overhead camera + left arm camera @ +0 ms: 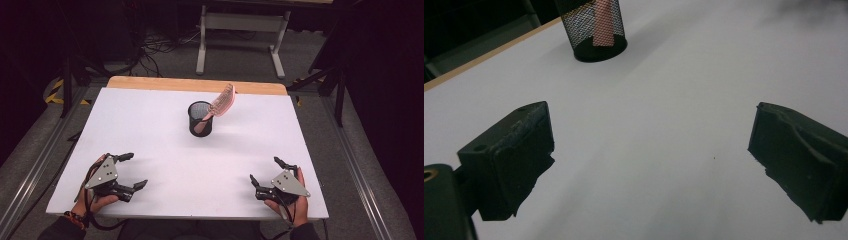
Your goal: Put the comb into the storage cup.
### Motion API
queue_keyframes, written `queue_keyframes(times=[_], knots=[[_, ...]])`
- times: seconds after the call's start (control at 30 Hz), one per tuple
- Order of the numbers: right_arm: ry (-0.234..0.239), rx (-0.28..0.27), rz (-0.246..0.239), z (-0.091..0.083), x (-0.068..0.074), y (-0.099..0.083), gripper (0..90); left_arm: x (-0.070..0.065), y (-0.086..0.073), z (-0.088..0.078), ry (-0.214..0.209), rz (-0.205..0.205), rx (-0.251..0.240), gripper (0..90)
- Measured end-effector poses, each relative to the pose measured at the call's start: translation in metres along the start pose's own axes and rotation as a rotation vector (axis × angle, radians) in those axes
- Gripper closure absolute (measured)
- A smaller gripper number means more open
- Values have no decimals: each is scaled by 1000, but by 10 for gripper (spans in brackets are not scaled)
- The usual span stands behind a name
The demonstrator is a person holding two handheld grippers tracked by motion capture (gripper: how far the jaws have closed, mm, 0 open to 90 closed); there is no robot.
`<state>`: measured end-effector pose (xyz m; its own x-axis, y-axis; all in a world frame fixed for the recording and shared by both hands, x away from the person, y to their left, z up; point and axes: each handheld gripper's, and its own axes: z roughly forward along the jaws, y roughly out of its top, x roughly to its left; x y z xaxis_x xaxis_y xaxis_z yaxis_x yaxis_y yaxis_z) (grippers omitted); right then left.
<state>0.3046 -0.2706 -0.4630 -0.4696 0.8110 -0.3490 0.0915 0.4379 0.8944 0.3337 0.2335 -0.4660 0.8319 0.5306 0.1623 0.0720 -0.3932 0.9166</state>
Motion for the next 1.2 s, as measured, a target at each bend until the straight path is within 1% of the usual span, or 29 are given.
queue_keyframes(times=[0.3, 0.37, 0.47, 0.67, 0.73, 0.97, 1.2], knots=[[-17, -6, -6, -1, 0, 1, 67, 0, 0, 1, -1, 1, -2, 53], [-24, -3, -15, -1, 1, 1, 67, 0, 1, 1, -1, -2, -3, 53], [-28, -10, -11, -4, 0, 2, 67, 0, 1, 2, -2, -4, 2, 53], [-32, -17, -7, -4, -2, 1, 67, 0, 1, 3, -1, -6, 1, 53], [-32, -18, -8, -5, -2, 1, 67, 0, 1, 4, -3, 1, 6, 52], [-31, -13, -17, -4, -1, 0, 68, 1, 1, 5, -1, 2, 8, 53], [-33, -14, -17, -4, -2, 0, 68, 2, 0, 6, 3, -11, 10, 52]])
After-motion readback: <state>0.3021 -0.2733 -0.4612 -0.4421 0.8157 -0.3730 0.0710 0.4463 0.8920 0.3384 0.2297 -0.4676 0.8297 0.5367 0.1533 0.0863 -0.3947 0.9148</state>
